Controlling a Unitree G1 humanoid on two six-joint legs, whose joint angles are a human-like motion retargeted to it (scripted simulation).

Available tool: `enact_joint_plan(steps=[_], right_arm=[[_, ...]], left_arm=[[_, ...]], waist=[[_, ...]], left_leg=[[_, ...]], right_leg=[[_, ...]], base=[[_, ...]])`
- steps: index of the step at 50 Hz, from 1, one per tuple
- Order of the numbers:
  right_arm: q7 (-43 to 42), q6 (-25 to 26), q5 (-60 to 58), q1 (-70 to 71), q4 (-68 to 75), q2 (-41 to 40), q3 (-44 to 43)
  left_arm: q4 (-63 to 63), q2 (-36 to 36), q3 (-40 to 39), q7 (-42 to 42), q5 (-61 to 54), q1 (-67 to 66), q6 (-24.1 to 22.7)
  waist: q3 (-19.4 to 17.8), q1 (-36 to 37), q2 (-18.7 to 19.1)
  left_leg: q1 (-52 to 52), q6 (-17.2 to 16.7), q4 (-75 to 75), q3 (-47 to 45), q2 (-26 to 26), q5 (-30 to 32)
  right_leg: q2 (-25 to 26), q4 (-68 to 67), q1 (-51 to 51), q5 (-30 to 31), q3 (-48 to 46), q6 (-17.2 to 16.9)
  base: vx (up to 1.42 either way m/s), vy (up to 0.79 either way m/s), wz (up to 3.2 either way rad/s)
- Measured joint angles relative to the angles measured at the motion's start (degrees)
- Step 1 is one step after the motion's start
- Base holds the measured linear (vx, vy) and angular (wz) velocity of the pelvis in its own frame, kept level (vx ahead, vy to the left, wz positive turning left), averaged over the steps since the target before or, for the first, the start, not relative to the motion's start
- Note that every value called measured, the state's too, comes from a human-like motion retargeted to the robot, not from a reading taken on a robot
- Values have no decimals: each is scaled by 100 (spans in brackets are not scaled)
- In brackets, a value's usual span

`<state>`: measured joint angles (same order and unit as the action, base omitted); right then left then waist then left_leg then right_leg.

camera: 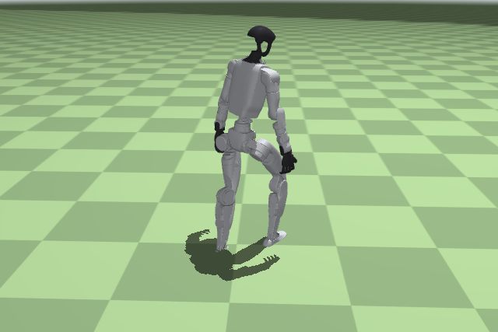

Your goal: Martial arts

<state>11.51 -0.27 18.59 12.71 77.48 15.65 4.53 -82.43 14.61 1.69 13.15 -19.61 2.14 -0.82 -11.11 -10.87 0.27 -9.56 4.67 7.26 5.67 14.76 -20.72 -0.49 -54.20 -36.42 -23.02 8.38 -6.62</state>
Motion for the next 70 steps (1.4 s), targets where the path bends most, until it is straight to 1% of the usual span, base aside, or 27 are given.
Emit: enact_joint_plan(steps=[2, 5, 9, 10, 12, 13, 15, 17, 20, 22, 25, 28, 30, 33, 36, 38, 40, 42, 43, 47, 50, 52, 55, 58, 61, 65, 70], right_arm=[[-159, -64, 360, 142, -120, 36, -193], [-401, -212, 782, 112, -414, 62, -429], [-852, -491, 1298, 109, -969, 64, -660], [-965, -575, 1405, 103, -1129, 64, -696], [-1260, -722, 1547, 100, -1560, 29, -724], [-1312, -798, 1574, 64, -1684, 32, -688], [-1481, -904, 1604, 70, -2015, -22, -627], [-1523, -959, 1556, 7, -2168, -37, -478], [-1556, -962, 1452, -41, -2312, -107, -259], [-1505, -909, 1382, 6, -2290, -167, -143], [-1362, -820, 1332, -36, -2218, -232, 66], [-1179, -720, 1371, -17, -2128, -297, 228], [-1065, -653, 1432, 22, -2081, -299, 323], [-942, -553, 1574, 151, -1991, -252, 438], [-881, -448, 1663, 274, -1872, -137, 535], [-854, -373, 1665, 380, -1766, -42, 580], [-872, -315, 1593, 469, -1673, 94, 584], [-864, -306, 1464, 474, -1691, 243, 548], [-839, -313, 1398, 449, -1728, 311, 532], [-676, -329, 1211, 270, -1970, 509, 442], [-596, -274, 997, 109, -2099, 566, 426], [-581, -216, 784, -8, -2041, 481, 436], [-471, -48, 290, -166, -1790, 308, 583], [-185, 114, -315, -239, -1224, 144, 790], [54, 157, -724, -311, -755, -65, 991], [211, 83, -808, -425, -424, -221, 1107], [25, -81, -373, -514, -410, -136, 959]], left_arm=[[142, 120, -81, -30, -163, 128, -80], [525, 234, -184, -138, -386, 95, -225], [1550, 501, -278, -389, -609, 100, -492], [1903, 587, -293, -473, -628, 101, -584], [3077, 824, -352, -756, -524, 36, -673], [3482, 931, -352, -815, -465, 58, -815], [4806, 1227, -429, -1054, -188, 11, -902], [5672, 1504, -379, -1116, 104, 120, -1100], [6940, 1903, -259, -1187, 614, 298, -1210], [7566, 2125, -84, -1117, 922, 524, -1162], [8076, 2261, 319, -824, 1187, 834, -1150], [8282, 2256, 779, -388, 1303, 1136, -1015], [8258, 2217, 1063, -48, 1329, 1349, -874], [7872, 2149, 1370, 416, 1268, 1734, -579], [7121, 2179, 1519, 639, 1180, 2139, -299], [6396, 2303, 1552, 622, 1053, 2446, -186], [5649, 2437, 1533, 458, 843, 2683, -174], [5115, 2592, 1380, 203, 601, 2651, -207], [4936, 2670, 1245, 83, 493, 2525, -227], [4459, 2787, 508, -295, 84, 1591, -311], [4097, 2483, -2, -389, -176, 751, -295], [3696, 2072, -129, -391, -250, 343, -189], [2804, 1248, -135, -231, -207, -135, 63], [1398, 311, 159, 190, 144, -221, 297], [463, -322, 445, 607, 600, -351, 445], [-44, -573, 649, 855, 1003, -497, 457], [-6, -109, 453, 323, 881, -433, 230]], waist=[[54, 42, 286], [28, 109, 304], [-37, 250, 512], [-67, 290, 578], [-206, 364, 948], [-240, 411, 1004], [-344, 465, 1245], [-410, 499, 1347], [-521, 440, 1460], [-590, 309, 1379], [-677, 63, 1228], [-758, -274, 954], [-780, -506, 736], [-720, -760, 389], [-583, -783, 113], [-503, -596, 58], [-463, -312, 41], [-445, -35, -125], [-429, 75, -242], [-207, 333, -711], [10, 355, -899], [40, 424, -925], [143, 468, -957], [284, 352, -1012], [408, 192, -1006], [544, -48, -920], [603, -285, -751]], left_leg=[[207, -52, 129, 70, -241, -119], [235, -104, 471, 138, -136, -220], [403, -324, 1251, 282, -179, -319], [471, -414, 1515, 346, -201, -320], [712, -716, 2331, 550, -551, -444], [784, -838, 2628, 596, -545, -382], [937, -1196, 3150, 830, -786, -298], [1032, -1516, 3565, 928, -825, -87], [1124, -1967, 3969, 1010, -974, 296], [1184, -1967, 4122, 860, -925, 648], [1374, -1967, 4582, 459, -849, 1165], [1744, -1967, 5308, -118, -883, 1998], [2069, -1967, 5863, -496, -882, 2382], [2727, -1967, 6771, -813, -1055, 2124], [3465, -1967, 7634, -730, -1595, 1156], [4025, -1947, 7999, -446, -2285, 293], [4593, -1625, 7978, -255, -2955, -455], [5025, -1311, 7389, -98, -3269, -842], [5185, -1206, 6951, -21, -3309, -934], [5556, -1062, 4947, 335, -2979, -738], [5653, -943, 4247, 290, -2714, -586], [5745, -788, 4440, 123, -2653, -735], [5651, -511, 4574, -341, -2536, -1033], [5233, -252, 4252, -904, -2102, -1157], [4767, -98, 3827, -1263, -1676, -1205], [4076, 20, 3150, -1472, -1185, -1204], [3125, 99, 2356, -1450, -768, -1207]], right_leg=[[229, 705, -78, 369, -56, -80], [190, 782, -89, 550, 23, -141], [175, 813, 109, 507, -157, 18], [192, 827, 182, 450, -208, 79], [470, 1322, 581, 529, -519, 251], [508, 1246, 622, 469, -545, 309], [745, 1658, 931, 533, -751, 481], [855, 1587, 1016, 434, -830, 615], [1031, 1737, 1226, 371, -984, 802], [986, 1904, 1397, 300, -1033, 838], [885, 1618, 1385, 19, -1080, 887], [729, 1241, 1289, -253, -1108, 928], [626, 936, 1168, -452, -1092, 959], [605, 486, 906, -710, -1024, 1015], [860, 135, 625, -927, -911, 1076], [1285, 156, 511, -921, -810, 1121], [1629, 345, 503, -825, -645, 1091], [1715, 614, 630, -730, -381, 1000], [1687, 752, 700, -692, -244, 948], [1371, 1192, 753, -589, 212, 700], [1103, 1105, 566, -734, 374, 559], [938, 773, 392, -803, 245, 533], [270, 91, 48, -619, -422, 627], [-615, -1026, -344, -484, -864, 834], [-1127, -1817, -609, -434, -1144, 1038], [-1252, -2118, -822, -491, -1347, 1118], [-991, -1485, -929, -331, -1461, 878]], base=[[26, -2, 25], [28, -7, 23], [32, -14, 25], [34, -18, 24], [32, -20, 19], [28, -20, 10], [28, -21, 11], [25, -20, 8], [24, -15, 11], [23, -2, 19], [18, 1, 16], [12, 3, 21], [9, 5, 14], [9, -2, -7], [14, -11, -55], [18, -8, -126], [19, 9, -148], [21, 20, -129], [22, 23, -108], [23, 26, -76], [22, 35, -45], [22, 39, -52], [24, 40, -53], [26, 41, -8], [30, 40, 13], [36, 36, 27], [40, 30, 34]])
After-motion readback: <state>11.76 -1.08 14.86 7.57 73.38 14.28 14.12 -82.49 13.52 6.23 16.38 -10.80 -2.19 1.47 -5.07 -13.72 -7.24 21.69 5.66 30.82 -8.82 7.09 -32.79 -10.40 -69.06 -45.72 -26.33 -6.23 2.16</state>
